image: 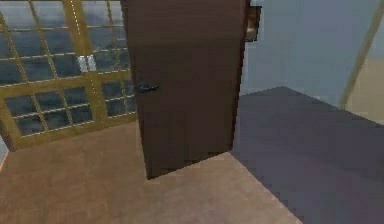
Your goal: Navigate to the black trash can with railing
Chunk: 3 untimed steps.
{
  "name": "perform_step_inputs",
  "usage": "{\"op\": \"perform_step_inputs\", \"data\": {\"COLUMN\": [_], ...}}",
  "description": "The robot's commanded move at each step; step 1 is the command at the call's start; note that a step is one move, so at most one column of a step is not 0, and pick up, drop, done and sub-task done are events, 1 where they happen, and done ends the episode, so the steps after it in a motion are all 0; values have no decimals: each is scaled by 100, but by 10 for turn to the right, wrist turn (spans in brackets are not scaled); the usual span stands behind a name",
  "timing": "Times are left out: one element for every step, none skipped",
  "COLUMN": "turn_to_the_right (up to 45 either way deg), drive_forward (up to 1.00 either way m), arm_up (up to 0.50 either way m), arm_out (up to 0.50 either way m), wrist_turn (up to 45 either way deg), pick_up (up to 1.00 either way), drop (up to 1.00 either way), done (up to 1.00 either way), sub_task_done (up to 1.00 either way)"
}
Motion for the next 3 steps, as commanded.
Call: {"op": "perform_step_inputs", "data": {"turn_to_the_right": [-390,0,450], "drive_forward": [0,25,0], "arm_up": [0,0,0], "arm_out": [0,0,0], "wrist_turn": [0,0,0], "pick_up": [0,0,0], "drop": [0,0,0], "done": [0,0,0], "sub_task_done": [0,0,0]}}
